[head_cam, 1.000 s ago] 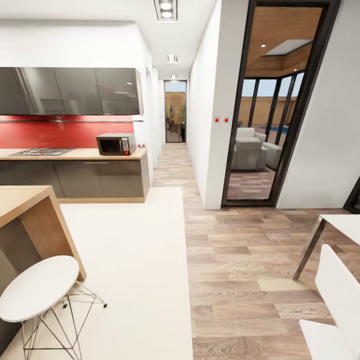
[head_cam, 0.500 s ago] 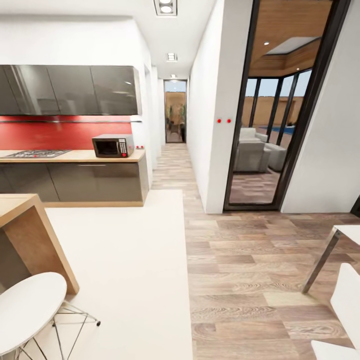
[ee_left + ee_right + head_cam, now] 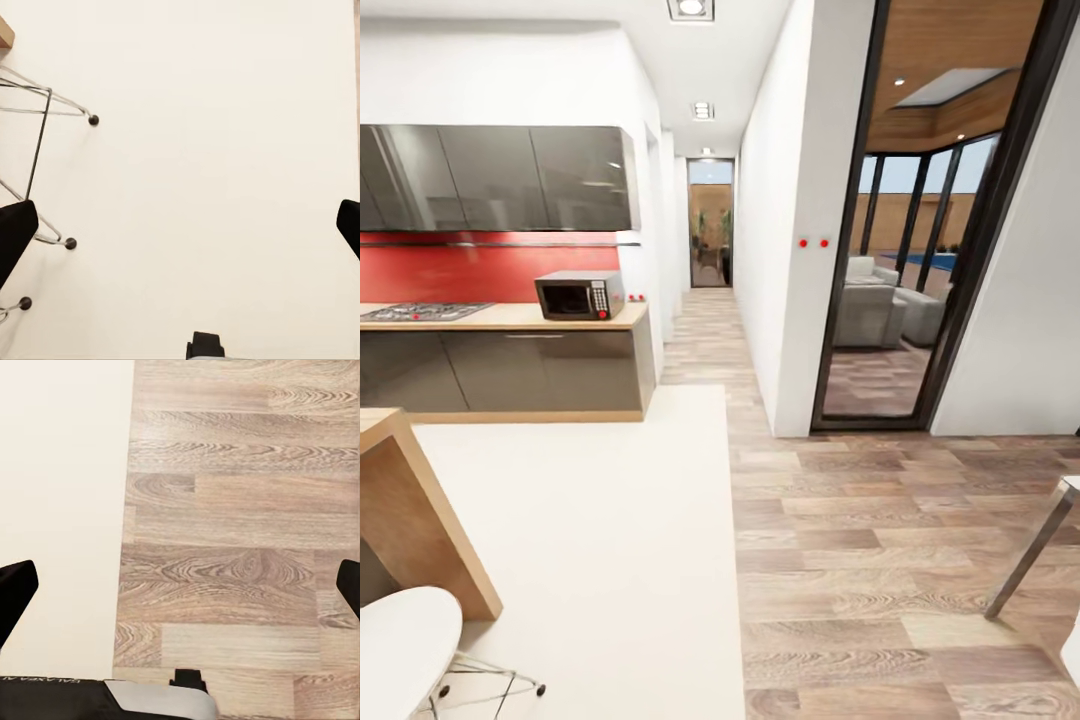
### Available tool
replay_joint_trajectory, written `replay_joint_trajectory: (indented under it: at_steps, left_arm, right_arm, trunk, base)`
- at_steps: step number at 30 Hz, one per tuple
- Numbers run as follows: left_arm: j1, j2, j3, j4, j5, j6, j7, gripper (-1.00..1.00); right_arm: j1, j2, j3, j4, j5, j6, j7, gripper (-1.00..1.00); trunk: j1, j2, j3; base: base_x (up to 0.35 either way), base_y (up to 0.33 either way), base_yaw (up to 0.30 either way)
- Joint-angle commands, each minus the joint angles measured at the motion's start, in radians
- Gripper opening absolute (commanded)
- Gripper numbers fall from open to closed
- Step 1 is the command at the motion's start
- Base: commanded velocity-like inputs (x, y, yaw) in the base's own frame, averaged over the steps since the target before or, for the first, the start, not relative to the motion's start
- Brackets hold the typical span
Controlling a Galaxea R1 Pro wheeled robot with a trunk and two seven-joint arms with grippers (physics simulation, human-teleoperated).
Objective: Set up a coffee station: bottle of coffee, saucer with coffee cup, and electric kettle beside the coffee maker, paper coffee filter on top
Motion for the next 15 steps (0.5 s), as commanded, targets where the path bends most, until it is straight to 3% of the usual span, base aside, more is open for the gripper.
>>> replay_joint_trajectory:
  at_steps: [1,15]
  left_arm:
    - [-0.001,0.0,-0.001,0.001,0.01,-0.003,-0.001,1.0]
    - [-0.001,0.0,-0.001,0.001,0.01,-0.003,-0.001,1.0]
  right_arm:
    - [-0.001,0.0,-0.001,0.0,0.007,-0.002,0.0,1.0]
    - [-0.001,0.0,-0.001,0.0,0.007,-0.002,0.0,1.0]
  trunk:
    - [0.001,-0.002,-0.002]
    - [0.001,-0.002,-0.002]
  base:
    - [0.338,0.0,0.0]
    - [0.338,0.0,0.0]
